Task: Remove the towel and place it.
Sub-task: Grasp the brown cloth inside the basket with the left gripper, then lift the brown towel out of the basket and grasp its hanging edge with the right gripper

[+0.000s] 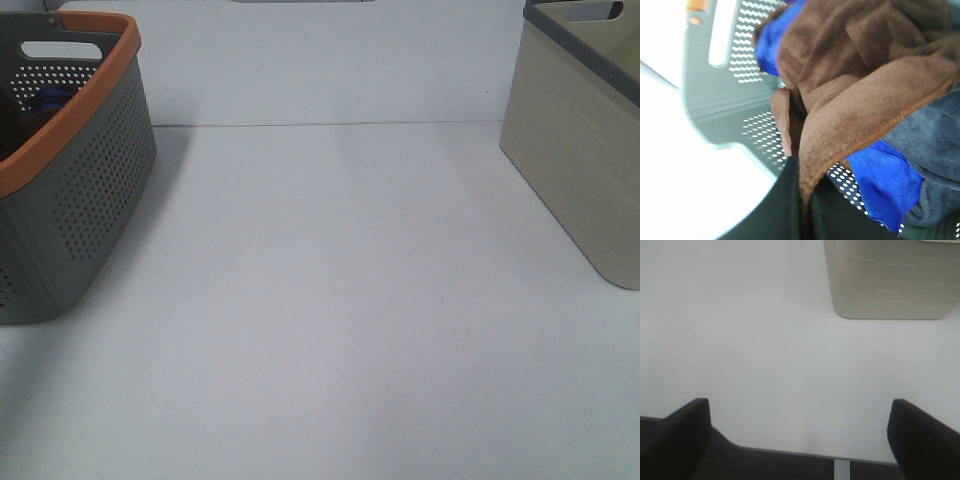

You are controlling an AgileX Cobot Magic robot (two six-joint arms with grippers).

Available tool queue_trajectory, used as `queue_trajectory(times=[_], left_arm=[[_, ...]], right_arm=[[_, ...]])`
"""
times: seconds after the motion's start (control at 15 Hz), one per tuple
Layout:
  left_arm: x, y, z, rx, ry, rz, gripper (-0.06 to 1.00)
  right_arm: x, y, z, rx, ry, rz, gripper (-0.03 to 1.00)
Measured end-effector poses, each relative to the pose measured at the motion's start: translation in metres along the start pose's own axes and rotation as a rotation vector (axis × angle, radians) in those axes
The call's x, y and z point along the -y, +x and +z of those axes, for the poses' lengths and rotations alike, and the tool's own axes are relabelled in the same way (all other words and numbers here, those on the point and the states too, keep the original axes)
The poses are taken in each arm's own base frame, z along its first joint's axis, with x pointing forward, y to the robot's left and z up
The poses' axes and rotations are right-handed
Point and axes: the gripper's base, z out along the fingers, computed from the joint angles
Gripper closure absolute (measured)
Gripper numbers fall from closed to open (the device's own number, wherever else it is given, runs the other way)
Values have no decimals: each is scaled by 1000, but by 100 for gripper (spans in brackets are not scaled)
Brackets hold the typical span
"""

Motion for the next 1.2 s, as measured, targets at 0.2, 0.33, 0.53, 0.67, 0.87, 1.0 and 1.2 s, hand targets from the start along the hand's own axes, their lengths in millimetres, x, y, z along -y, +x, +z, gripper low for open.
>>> queue_trajectory(times=[0.2,0.33,0.53,0.67,0.87,1.0,1.2], left_arm=[[-3,-2,-56,96,-92,-51,94],[-2,0,-88,134,-154,-66,94],[1,3,-119,158,-216,-69,94],[4,6,-142,176,-265,-71,94],[8,9,-170,218,-333,-82,94],[11,8,-186,272,-375,-101,94],[6,3,-218,384,-435,-139,94]], right_arm=[[0,0,0,0,0,0,13],[0,0,0,0,0,0,13],[0,0,0,0,0,0,13],[0,0,0,0,0,0,13],[0,0,0,0,0,0,13],[0,0,0,0,0,0,13],[0,0,0,0,-1,0,13]])
